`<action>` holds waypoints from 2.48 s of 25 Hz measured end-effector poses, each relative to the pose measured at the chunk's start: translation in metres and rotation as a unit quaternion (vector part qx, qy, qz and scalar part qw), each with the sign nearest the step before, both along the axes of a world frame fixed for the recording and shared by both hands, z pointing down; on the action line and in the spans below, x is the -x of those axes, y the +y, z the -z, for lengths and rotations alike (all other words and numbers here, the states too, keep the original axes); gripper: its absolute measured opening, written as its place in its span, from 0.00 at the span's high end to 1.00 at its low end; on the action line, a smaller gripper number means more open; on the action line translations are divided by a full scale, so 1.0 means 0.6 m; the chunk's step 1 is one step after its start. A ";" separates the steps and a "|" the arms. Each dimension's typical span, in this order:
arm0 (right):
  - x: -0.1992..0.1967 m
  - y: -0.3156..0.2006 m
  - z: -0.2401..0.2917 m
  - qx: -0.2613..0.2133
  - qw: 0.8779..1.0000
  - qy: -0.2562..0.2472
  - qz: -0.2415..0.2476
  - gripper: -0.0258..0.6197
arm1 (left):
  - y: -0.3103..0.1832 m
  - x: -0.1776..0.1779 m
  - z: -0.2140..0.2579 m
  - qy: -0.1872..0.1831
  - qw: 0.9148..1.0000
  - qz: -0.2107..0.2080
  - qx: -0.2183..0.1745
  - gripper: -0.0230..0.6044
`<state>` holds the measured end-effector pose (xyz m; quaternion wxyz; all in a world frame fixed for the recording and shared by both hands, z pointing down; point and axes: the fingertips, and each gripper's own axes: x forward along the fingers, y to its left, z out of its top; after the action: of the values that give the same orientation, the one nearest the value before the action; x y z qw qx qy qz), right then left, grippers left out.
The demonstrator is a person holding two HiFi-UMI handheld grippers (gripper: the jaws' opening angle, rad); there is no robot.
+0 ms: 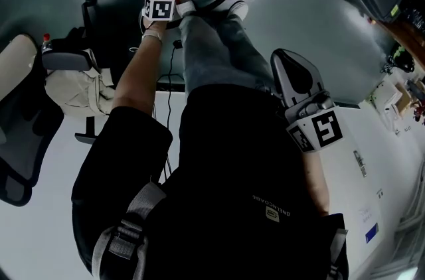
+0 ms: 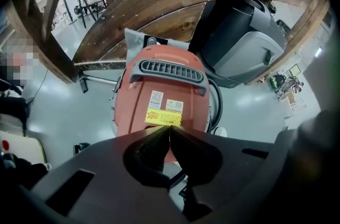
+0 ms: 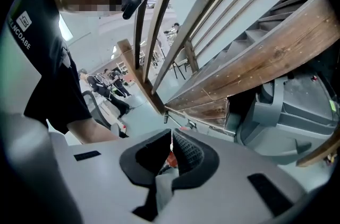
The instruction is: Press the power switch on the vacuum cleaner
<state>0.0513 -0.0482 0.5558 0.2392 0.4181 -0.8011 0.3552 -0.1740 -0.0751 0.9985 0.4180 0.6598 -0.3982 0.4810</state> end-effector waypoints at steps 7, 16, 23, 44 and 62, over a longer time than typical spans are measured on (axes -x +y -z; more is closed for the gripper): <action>-0.006 -0.004 -0.011 0.005 1.000 0.004 -0.012 0.91 | 0.001 -0.004 -0.022 0.008 1.000 -0.006 -0.005 0.94; 0.003 0.001 -0.026 0.013 1.000 0.004 -0.016 0.91 | 0.004 -0.009 -0.035 -0.002 0.999 -0.027 -0.024 0.94; 0.008 0.003 -0.024 0.012 1.000 -0.001 -0.020 0.91 | 0.005 -0.010 -0.036 0.013 1.000 0.001 -0.015 0.94; -0.014 0.003 0.093 -0.047 0.998 -0.023 -0.032 0.91 | -0.018 -0.011 0.137 -0.009 0.999 0.016 -0.047 0.94; -0.045 -0.030 0.239 -0.142 0.987 -0.075 -0.031 0.91 | -0.051 -0.042 0.471 -0.019 0.990 0.028 -0.139 0.94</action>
<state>0.0782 -0.0661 0.4121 0.1058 0.4446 -0.8459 0.2750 -0.1486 -0.1058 0.7156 0.3281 0.6906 -0.4874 0.4216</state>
